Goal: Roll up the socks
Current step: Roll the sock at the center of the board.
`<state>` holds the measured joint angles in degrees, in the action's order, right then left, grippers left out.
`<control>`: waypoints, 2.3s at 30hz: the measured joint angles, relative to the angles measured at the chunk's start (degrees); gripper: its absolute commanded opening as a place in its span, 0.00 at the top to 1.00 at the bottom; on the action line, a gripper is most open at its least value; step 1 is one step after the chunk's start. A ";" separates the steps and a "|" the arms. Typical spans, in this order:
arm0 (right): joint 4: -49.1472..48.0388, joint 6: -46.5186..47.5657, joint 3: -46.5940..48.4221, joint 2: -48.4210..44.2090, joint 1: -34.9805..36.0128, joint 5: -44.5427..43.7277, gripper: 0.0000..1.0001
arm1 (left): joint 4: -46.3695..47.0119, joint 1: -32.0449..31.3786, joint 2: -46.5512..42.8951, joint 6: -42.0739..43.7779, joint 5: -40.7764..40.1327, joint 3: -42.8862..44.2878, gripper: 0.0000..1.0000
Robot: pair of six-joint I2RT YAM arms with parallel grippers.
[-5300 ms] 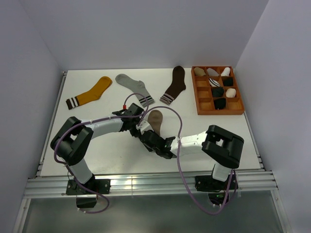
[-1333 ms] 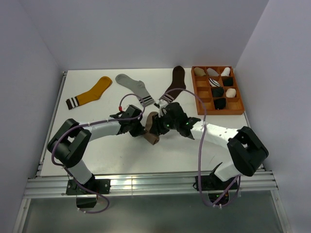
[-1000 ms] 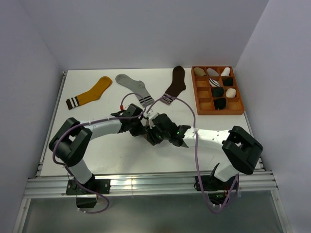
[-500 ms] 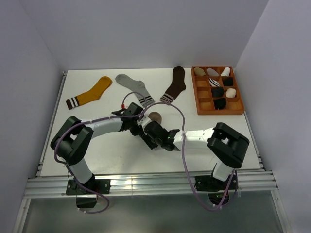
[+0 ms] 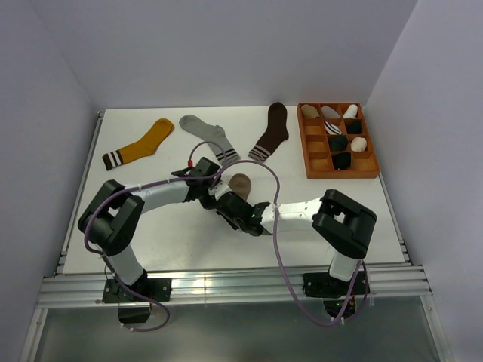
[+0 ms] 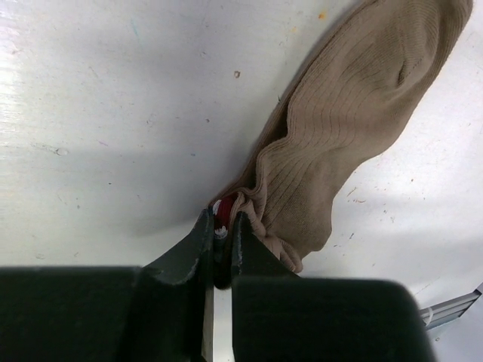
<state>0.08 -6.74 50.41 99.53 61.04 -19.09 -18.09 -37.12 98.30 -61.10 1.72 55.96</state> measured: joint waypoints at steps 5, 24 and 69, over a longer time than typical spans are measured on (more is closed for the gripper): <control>1.51 -0.26 1.09 -0.04 -0.92 4.04 1.00 | -0.76 0.66 -0.22 0.57 -0.04 0.00 0.68; 14.71 -5.99 12.92 7.30 -15.56 46.90 1.00 | -1.79 7.17 -17.42 -1.53 -5.09 -12.79 0.47; 20.26 -13.03 20.09 21.49 -24.37 75.67 1.00 | 7.45 7.23 -10.73 4.15 -1.07 -9.03 0.36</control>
<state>20.34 -19.77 70.50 121.01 36.67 56.58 -10.63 -29.89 87.57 -56.95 0.64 46.94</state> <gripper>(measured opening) 0.207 0.619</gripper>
